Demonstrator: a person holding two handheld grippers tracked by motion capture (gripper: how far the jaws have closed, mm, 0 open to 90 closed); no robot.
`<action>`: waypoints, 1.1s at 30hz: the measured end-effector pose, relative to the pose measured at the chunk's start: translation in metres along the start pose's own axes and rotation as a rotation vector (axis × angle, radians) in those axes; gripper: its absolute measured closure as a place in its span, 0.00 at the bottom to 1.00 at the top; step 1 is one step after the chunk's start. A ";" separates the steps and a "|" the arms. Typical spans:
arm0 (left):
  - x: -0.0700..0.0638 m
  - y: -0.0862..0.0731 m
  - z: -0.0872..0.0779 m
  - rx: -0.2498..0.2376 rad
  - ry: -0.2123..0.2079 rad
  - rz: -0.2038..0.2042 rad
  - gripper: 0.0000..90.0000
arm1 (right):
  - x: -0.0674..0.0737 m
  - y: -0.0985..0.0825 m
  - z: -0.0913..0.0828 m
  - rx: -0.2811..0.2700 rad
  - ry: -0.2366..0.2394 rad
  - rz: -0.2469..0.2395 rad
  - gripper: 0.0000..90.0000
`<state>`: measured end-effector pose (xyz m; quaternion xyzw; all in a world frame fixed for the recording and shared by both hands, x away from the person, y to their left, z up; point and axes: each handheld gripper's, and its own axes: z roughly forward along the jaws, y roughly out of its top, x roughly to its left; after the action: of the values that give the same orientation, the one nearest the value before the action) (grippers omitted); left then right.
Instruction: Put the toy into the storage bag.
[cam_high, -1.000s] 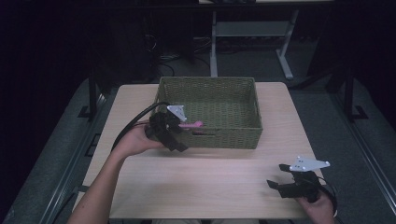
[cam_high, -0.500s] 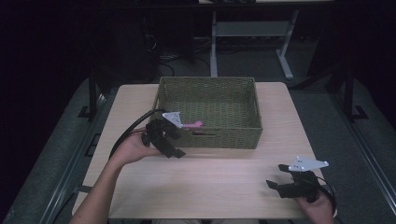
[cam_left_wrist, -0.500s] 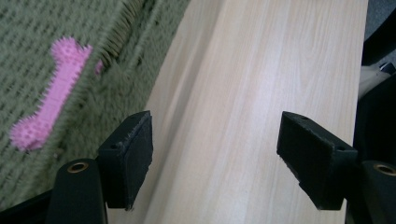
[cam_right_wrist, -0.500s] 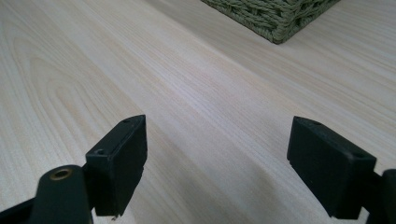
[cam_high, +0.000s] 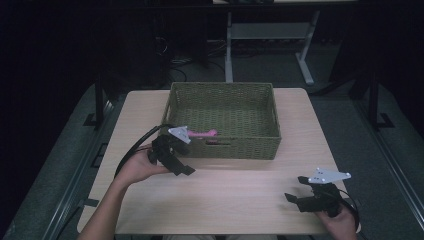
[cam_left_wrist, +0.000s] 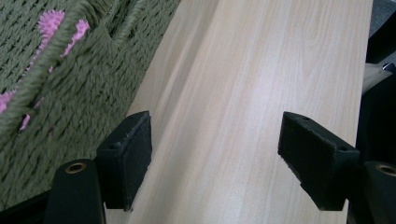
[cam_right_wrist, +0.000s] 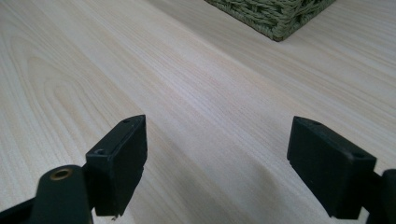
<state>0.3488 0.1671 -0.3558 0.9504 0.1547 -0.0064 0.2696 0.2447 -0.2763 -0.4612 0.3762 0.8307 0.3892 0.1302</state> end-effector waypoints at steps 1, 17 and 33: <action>0.000 -0.001 0.000 -0.002 0.003 0.002 0.29 | 0.000 0.000 0.000 0.000 0.000 0.000 0.22; -0.005 -0.025 0.002 -0.038 0.023 -0.034 0.29 | 0.000 -0.001 0.002 0.006 0.003 0.009 0.22; -0.010 -0.052 0.002 -0.077 0.048 -0.076 0.28 | 0.000 -0.001 0.003 0.010 0.002 0.009 0.22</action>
<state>0.3238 0.2047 -0.3830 0.9327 0.1972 0.0124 0.3017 0.2459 -0.2750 -0.4641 0.3804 0.8310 0.3859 0.1258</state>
